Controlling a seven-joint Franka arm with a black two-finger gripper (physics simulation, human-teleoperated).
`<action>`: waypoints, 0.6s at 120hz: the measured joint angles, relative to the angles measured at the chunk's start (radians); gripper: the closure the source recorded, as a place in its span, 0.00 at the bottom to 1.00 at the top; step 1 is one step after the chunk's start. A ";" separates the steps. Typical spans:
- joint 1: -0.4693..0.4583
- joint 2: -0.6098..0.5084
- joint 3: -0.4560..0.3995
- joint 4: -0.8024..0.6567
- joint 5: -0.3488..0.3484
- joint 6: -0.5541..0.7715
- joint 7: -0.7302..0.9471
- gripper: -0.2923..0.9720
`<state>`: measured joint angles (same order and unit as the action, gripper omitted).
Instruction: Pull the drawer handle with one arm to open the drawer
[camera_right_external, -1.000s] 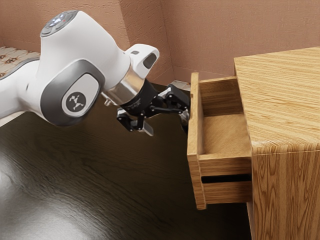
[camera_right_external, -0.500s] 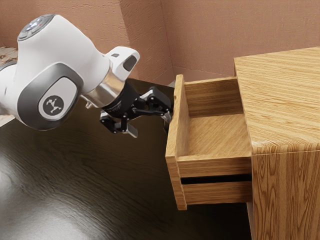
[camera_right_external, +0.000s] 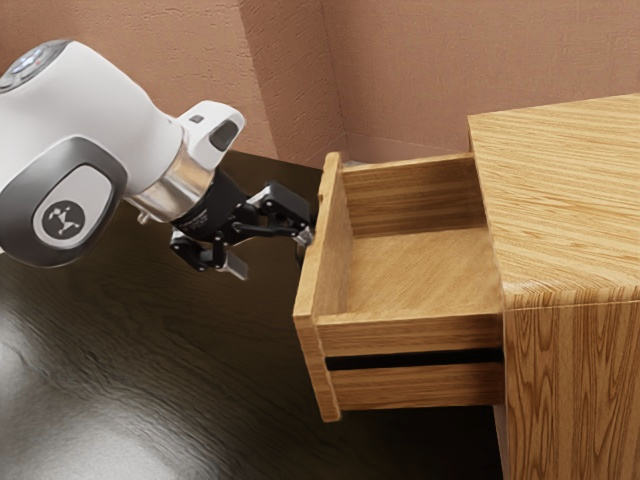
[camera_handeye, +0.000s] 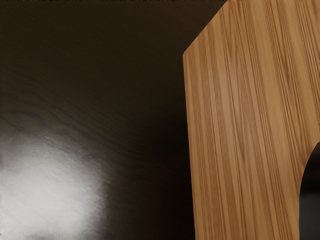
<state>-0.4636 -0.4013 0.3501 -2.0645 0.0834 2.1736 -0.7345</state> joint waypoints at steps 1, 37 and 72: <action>-0.008 -0.002 0.008 -0.001 0.004 0.000 0.000 0.23; -0.222 -0.088 0.245 -0.022 0.135 -0.012 -0.007 0.23; -0.269 -0.236 0.304 -0.026 0.190 -0.068 0.004 0.24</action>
<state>-0.7324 -0.6373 0.6537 -2.0902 0.2732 2.1058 -0.7309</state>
